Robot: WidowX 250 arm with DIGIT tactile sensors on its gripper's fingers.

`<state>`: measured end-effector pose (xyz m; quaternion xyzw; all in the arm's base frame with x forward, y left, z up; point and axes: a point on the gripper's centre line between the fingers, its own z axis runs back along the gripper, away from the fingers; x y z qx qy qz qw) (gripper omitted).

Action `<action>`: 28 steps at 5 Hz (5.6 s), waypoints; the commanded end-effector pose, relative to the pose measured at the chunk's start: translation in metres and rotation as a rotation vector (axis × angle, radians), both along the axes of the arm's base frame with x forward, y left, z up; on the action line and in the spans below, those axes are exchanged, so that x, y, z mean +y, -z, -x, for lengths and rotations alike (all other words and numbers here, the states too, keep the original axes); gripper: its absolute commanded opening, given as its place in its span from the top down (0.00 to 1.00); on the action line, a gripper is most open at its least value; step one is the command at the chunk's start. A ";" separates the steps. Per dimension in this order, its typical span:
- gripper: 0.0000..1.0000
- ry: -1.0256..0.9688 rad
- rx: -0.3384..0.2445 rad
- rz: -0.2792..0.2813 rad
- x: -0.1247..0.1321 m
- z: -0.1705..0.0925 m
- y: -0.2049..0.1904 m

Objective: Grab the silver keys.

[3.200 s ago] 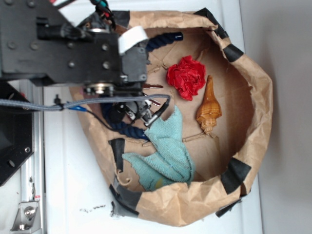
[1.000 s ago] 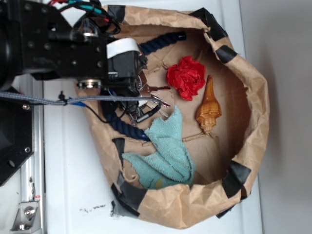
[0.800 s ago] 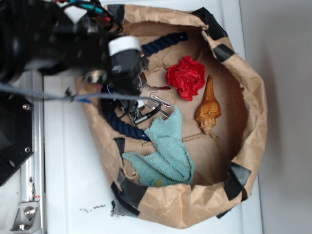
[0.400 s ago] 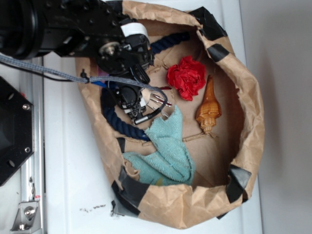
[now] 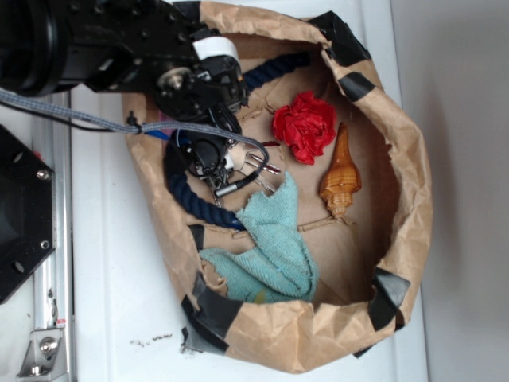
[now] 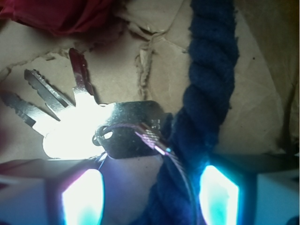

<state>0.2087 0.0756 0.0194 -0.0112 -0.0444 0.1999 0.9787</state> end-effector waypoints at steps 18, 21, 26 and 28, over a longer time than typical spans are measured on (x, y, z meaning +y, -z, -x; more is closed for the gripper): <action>1.00 0.032 -0.005 0.121 -0.014 -0.009 -0.008; 0.00 0.060 -0.039 0.144 -0.012 -0.004 -0.035; 1.00 0.013 -0.040 0.130 -0.008 -0.009 -0.032; 1.00 -0.157 -0.018 0.106 -0.010 -0.013 -0.035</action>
